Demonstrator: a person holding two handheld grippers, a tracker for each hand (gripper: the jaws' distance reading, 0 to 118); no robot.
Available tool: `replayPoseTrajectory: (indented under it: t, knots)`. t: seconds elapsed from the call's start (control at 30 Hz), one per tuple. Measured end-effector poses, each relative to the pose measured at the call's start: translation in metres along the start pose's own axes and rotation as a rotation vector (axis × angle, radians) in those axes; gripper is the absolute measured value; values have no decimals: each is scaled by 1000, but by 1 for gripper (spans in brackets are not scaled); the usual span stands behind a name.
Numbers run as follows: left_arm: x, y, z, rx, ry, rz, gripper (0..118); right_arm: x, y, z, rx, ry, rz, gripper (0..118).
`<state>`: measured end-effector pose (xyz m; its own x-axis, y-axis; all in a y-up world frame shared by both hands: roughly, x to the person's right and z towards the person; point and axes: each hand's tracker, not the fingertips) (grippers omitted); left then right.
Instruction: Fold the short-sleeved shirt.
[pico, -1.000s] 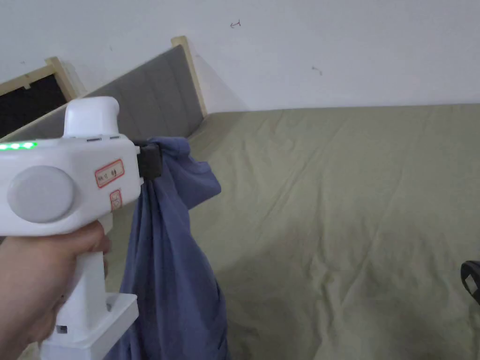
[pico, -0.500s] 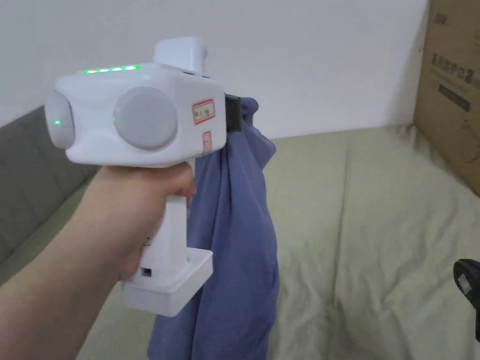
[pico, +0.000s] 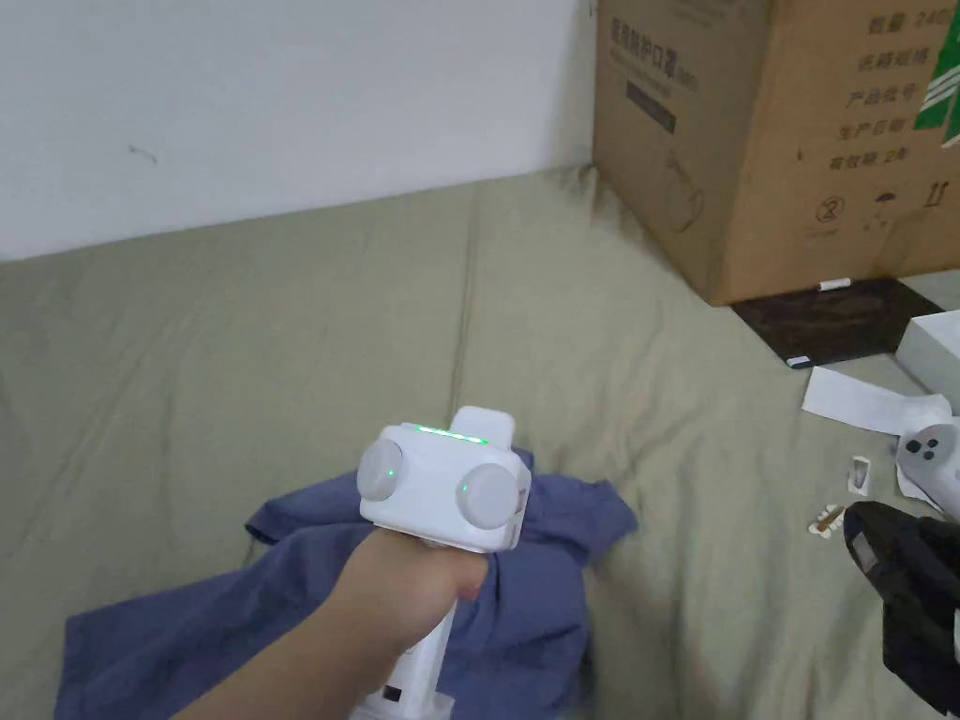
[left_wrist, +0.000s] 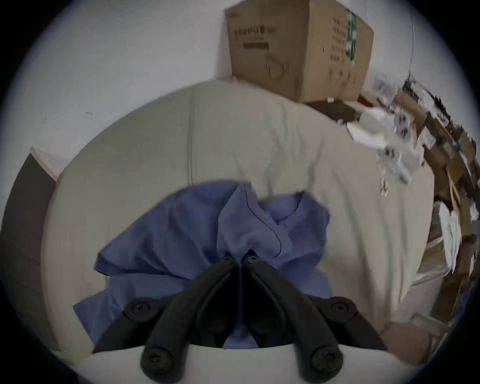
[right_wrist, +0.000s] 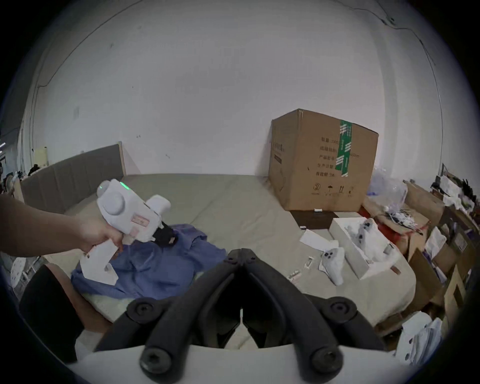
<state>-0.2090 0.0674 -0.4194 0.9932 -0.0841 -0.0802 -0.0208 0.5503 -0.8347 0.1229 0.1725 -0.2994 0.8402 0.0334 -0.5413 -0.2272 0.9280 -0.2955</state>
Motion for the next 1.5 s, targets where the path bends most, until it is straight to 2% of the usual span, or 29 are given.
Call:
replayPoseTrajectory:
  t: [0.13, 0.17, 0.2, 0.23, 0.27, 0.3, 0.43, 0.53, 0.63, 0.7, 0.73, 0.77, 0.8, 0.83, 0.87, 0.9, 0.97, 1.07, 1.2, 1.3, 1.37, 1.5]
  knots:
    - [-5, -17, -24, -56, -28, 3, 3, -5, -9, -10, -38, 2, -6, 0]
    - [-7, -22, -24, -51, -25, 6, 10, -8, -9, -12, -44, 6, -13, 0]
    - [-10, -24, -22, -28, -20, 18, 44, -11, -9, -14, -44, 16, -19, 0]
    - [-14, -23, -17, 12, -4, 53, 83, -14, -8, -16, -45, 32, -23, 0]
    - [-21, -22, -10, 50, -6, 89, 112, -17, -7, -18, -45, 43, -25, 0]
    - [-29, -22, 0, 92, -41, 129, 118, -21, -5, -21, -45, 45, -23, 0]
    - [-68, -21, 77, 302, -19, 175, 115, -36, 9, -25, -16, 75, -13, 0]
    - [-101, -44, 163, 431, -6, 176, 115, -50, 23, -28, 22, 102, 3, 0]
    - [-133, -94, 244, 657, 100, 250, 115, -65, 33, -34, 44, 134, 3, 0]
    - [-151, -131, 281, 694, 230, 291, 113, -75, 36, -40, 51, 161, -11, 0]
    - [-157, -148, 292, 683, 273, 313, 101, -80, 36, -42, 49, 171, -14, 0]
    - [-163, -167, 304, 690, 305, 328, 65, -86, 36, -44, 46, 183, -13, 0]
    - [-166, -187, 311, 683, 356, 358, 0, -92, 34, -46, 43, 188, -8, 0]
    - [-166, -205, 314, 633, 410, 399, 0, -98, 33, -48, 39, 192, 0, 0]
    - [-169, -223, 323, 665, 375, 459, 0, -103, 30, -50, 34, 196, 8, 0]
    - [-172, -239, 327, 637, 332, 461, 0, -107, 28, -51, 26, 201, 13, 0]
    - [-169, -259, 322, 584, 386, 475, 0, -113, 24, -53, 10, 215, 17, 0]
    - [-174, -275, 309, 491, 354, 490, 0, -120, 20, -58, -9, 222, 11, 0]
    - [-184, -266, 283, 441, 316, 472, 0, -128, 19, -64, -26, 225, 15, 0]
    - [-211, -248, 248, 368, 228, 470, 0, -131, 16, -69, -43, 227, 29, 0]
    - [-232, -231, 218, 351, 220, 467, 0, -133, 13, -73, -54, 222, 41, 0]
    - [-290, -184, 135, 142, 192, 449, 0, -129, 7, -88, -97, 214, 35, 0]
